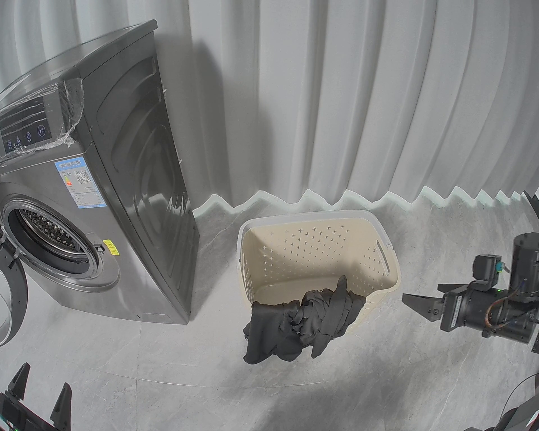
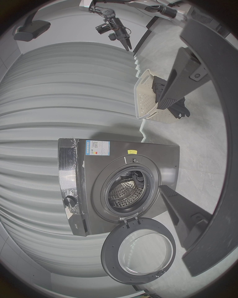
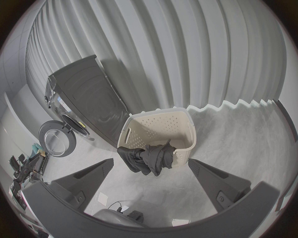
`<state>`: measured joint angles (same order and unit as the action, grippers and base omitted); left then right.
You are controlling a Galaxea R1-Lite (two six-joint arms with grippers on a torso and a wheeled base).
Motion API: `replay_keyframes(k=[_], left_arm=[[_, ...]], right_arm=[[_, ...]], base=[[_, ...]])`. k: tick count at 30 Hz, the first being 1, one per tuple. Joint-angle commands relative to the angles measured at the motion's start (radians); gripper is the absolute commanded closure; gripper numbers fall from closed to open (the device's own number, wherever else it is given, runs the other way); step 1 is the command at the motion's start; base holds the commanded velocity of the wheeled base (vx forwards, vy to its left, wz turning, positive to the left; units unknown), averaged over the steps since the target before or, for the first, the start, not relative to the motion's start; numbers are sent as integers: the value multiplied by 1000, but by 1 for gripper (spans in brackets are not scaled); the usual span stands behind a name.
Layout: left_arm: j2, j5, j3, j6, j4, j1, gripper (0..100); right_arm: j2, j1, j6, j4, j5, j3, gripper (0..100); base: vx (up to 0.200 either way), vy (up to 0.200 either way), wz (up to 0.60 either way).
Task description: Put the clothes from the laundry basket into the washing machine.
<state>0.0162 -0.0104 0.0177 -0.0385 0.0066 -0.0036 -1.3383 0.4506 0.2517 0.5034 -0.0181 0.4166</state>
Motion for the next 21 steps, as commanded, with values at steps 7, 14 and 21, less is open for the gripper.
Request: replay_keyframes(k=[7,14,21], left_arm=[[-15,0,-16,-1,1,1,0],[-15,0,-16,-1,1,1,0],[-15,0,-16,-1,1,1,0]], right_arm=[[-371,20,50,155,-52,21,0],[-476,34,49,284,-57,14,0],[-559,79,58,290,-98,33,0]], base=[[0,0,0],[0,0,0],[0,0,0]])
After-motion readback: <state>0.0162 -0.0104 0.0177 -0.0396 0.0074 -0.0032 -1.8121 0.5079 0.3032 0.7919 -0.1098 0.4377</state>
